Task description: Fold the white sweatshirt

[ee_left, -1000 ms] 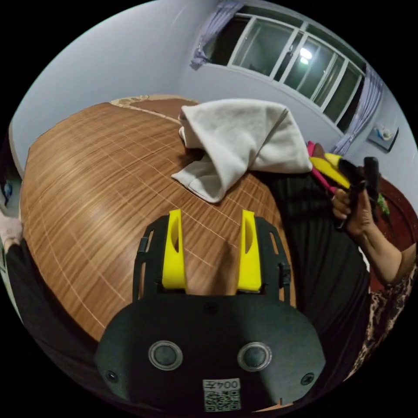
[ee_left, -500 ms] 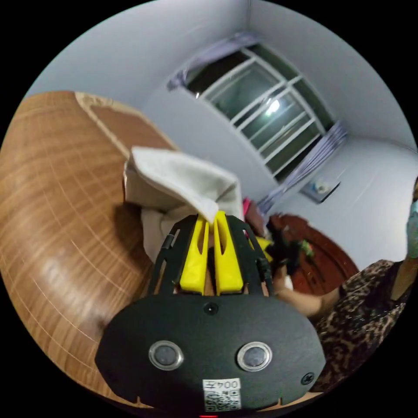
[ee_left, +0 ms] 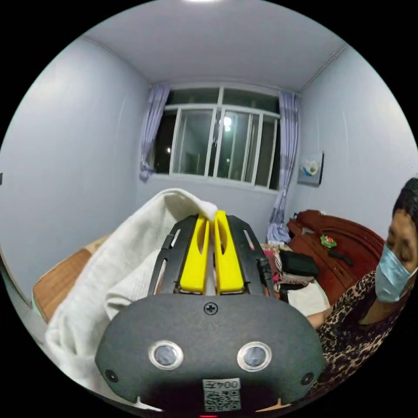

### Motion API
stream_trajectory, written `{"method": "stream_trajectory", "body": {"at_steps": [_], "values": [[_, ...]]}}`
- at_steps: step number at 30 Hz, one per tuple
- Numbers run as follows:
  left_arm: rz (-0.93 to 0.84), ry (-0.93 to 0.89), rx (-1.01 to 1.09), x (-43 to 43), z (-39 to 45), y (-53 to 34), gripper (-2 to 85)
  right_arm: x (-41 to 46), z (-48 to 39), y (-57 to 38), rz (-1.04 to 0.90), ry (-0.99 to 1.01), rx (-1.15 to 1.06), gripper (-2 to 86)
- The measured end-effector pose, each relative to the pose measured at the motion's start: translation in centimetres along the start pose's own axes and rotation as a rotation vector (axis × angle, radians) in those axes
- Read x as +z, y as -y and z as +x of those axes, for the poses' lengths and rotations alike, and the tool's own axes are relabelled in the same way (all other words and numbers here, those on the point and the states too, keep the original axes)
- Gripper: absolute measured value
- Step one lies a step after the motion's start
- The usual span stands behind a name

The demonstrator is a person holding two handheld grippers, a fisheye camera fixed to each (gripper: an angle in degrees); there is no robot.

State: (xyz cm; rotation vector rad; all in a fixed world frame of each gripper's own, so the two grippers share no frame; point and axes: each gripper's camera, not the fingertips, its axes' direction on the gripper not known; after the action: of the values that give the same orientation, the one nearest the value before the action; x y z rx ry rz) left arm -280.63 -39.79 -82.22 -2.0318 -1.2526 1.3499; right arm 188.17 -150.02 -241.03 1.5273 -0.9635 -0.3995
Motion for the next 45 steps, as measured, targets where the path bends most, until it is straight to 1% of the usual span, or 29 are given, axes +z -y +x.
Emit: {"method": "stream_trajectory", "body": {"at_steps": [2,3,5,6,7,8,10,11,13,16,17,18,20,21,23,24,26,29,30,33,35,36,38,39,41,44,45], "values": [[-0.142,-0.055,-0.036,7.6,-0.2,-2.1,3.7,0.5,0.4,0.5,0.011,0.005,0.005,9.7],[-0.173,-0.073,-0.035,9.4,-0.1,-2.9,3.8,0.6,0.5,0.6,0.011,0.007,0.005,9.8],[-0.311,-0.144,-0.060,17.5,-0.2,-7.0,4.5,1.3,0.9,1.1,0.012,0.014,0.013,10.1],[-0.348,-0.167,-0.083,19.5,-0.5,-8.2,5.0,1.4,1.0,1.2,0.012,0.015,0.014,10.2],[-0.422,-0.253,-0.159,23.5,-1.6,-10.7,6.1,1.8,1.1,1.5,0.013,0.017,0.016,10.3],[-0.489,-0.393,-0.256,27.0,-3.0,-13.2,8.2,2.2,1.2,1.8,0.010,0.018,0.017,10.4],[-0.520,-0.561,-0.398,30.3,-4.9,-16.8,10.1,2.9,1.3,2.2,0.002,0.022,0.018,10.7],[-0.512,-0.532,-0.427,30.6,-5.5,-18.2,10.6,3.4,1.3,2.5,-0.005,0.026,0.016,10.8],[-0.495,-0.464,-0.408,29.6,-5.9,-19.5,11.1,4.2,1.2,2.9,-0.013,0.028,0.007,10.9],[-0.432,-0.400,-0.393,25.8,-6.0,-21.8,11.5,5.6,0.9,3.6,-0.028,0.029,-0.008,11.0],[-0.420,-0.343,-0.376,23.9,-5.7,-23.1,11.5,6.3,0.7,3.9,-0.037,0.031,-0.014,11.0],[-0.425,-0.310,-0.368,23.0,-5.4,-23.9,11.6,6.7,0.6,4.1,-0.043,0.032,-0.017,11.0],[-0.501,-0.160,-0.347,20.0,-3.9,-27.9,11.8,8.3,0.0,4.8,-0.077,0.032,-0.041,11.0],[-0.527,-0.118,-0.346,19.3,-3.4,-29.1,11.8,8.8,-0.2,4.9,-0.091,0.031,-0.050,11.0],[-0.588,0.017,-0.377,16.2,-1.4,-33.8,11.9,11.3,-1.3,5.6,-0.179,0.004,-0.084,11.0],[-0.584,0.038,-0.397,15.3,-0.9,-34.9,12.0,12.0,-1.7,5.8,-0.203,-0.005,-0.097,11.0],[-0.528,0.096,-0.496,11.7,1.0,-38.7,12.1,15.1,-3.1,6.2,-0.320,-0.037,-0.146,11.0],[-0.466,0.161,-0.565,9.7,4.4,-41.2,12.4,18.6,-4.4,6.7,-0.447,-0.073,-0.186,11.1],[-0.467,0.165,-0.560,10.0,5.2,-41.3,12.5,19.3,-4.6,6.9,-0.468,-0.089,-0.187,11.2],[-0.568,0.155,-0.473,14.7,9.7,-40.3,14.0,22.5,-4.2,8.5,-0.558,-0.137,-0.147,12.1],[-0.710,0.134,-0.366,20.3,13.4,-39.8,15.4,25.3,-3.3,10.5,-0.623,-0.176,-0.102,13.7],[-0.747,0.134,-0.343,21.7,14.2,-39.9,15.7,26.0,-3.2,10.9,-0.628,-0.188,-0.103,14.3],[-0.912,0.140,-0.253,27.1,17.1,-40.8,17.6,28.8,-2.3,12.4,-0.661,-0.294,-0.116,16.2],[-0.947,0.146,-0.232,28.3,17.8,-41.2,17.9,29.6,-2.0,12.7,-0.676,-0.319,-0.113,16.6],[-1.098,0.184,-0.181,32.3,19.9,-42.8,19.7,32.5,0.1,13.4,-0.748,-0.375,-0.053,18.3],[-1.246,0.233,-0.131,35.5,22.0,-45.2,21.6,35.1,1.6,13.8,-0.828,-0.430,-0.017,20.5],[-1.271,0.246,-0.118,35.9,22.4,-45.6,21.8,35.5,1.6,13.9,-0.843,-0.442,-0.022,20.6]]}}
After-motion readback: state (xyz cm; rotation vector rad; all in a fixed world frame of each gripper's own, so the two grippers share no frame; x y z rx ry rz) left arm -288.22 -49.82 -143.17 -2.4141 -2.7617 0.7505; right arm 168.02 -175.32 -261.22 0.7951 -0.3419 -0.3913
